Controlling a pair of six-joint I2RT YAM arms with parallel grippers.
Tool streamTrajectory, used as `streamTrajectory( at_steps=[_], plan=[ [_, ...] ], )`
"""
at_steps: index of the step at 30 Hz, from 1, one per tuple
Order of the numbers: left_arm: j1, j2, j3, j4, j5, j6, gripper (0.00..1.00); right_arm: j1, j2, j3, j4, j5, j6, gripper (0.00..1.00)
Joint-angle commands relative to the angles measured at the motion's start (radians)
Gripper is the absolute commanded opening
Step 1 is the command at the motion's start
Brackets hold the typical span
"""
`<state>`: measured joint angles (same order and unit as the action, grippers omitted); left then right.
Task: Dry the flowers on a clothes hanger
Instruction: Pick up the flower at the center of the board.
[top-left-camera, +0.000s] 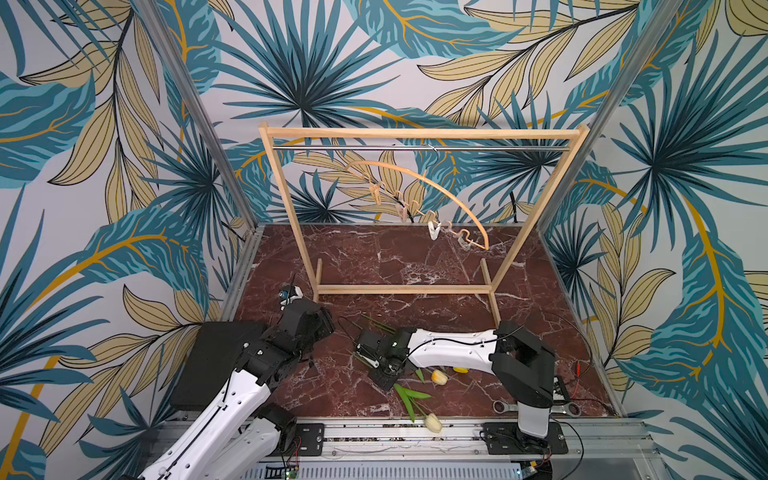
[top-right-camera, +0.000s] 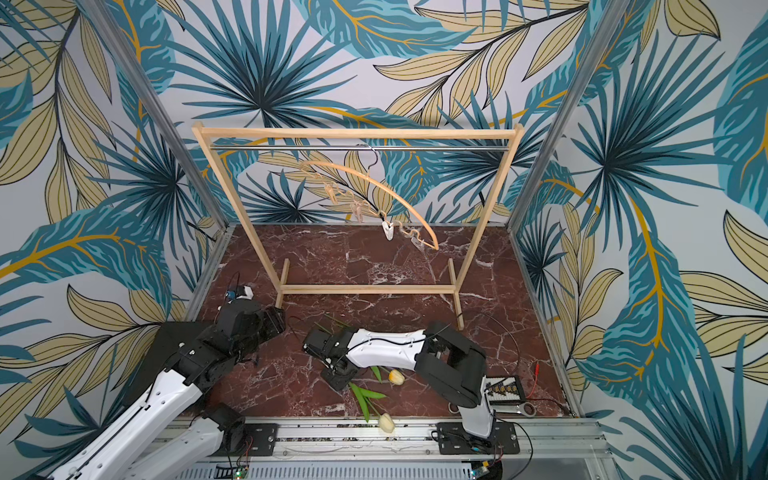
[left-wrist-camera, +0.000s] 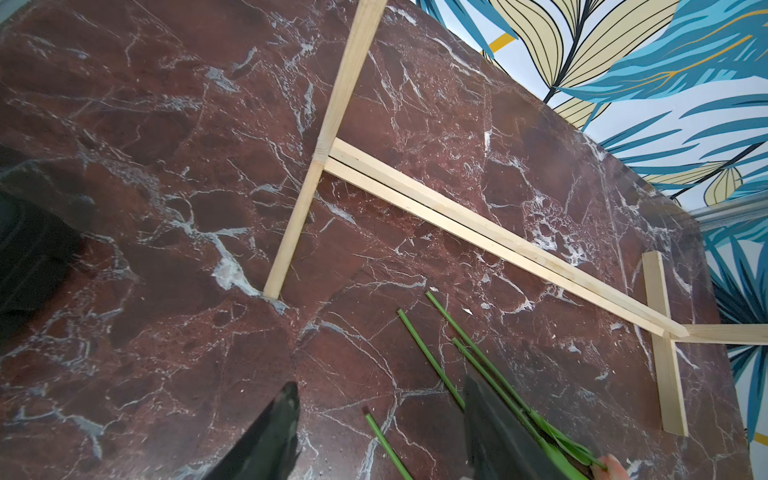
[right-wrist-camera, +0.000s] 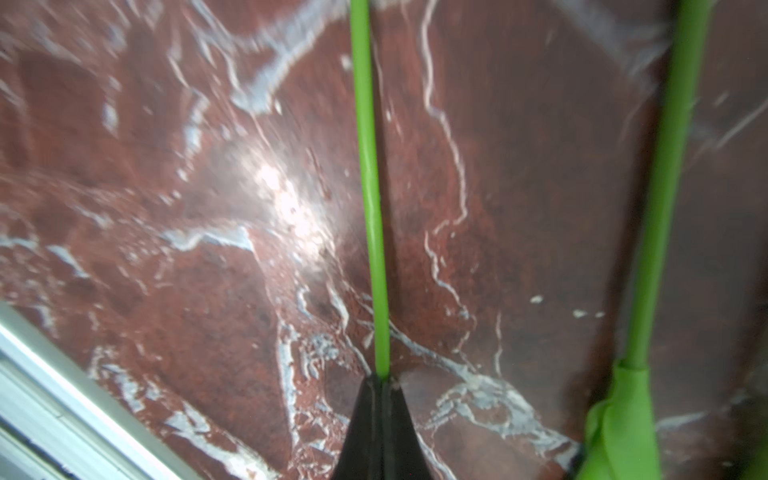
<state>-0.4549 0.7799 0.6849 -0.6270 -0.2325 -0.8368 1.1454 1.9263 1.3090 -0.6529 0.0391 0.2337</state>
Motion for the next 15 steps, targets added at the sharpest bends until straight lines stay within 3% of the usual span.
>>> streamTrajectory(
  at_steps=[1,8,15],
  plan=[
    [-0.002,-0.029,-0.024,0.025,0.051,-0.024,0.65,0.004,-0.048,0.059,-0.011,0.05,-0.027,0.0],
    [-0.003,-0.066,-0.091,0.278,0.356,-0.039,0.67,-0.035,-0.112,0.176,0.002,0.036,0.016,0.0],
    [-0.001,-0.053,-0.126,0.329,0.378,-0.049,0.66,-0.051,-0.14,0.241,0.019,0.009,0.046,0.0]
  ],
)
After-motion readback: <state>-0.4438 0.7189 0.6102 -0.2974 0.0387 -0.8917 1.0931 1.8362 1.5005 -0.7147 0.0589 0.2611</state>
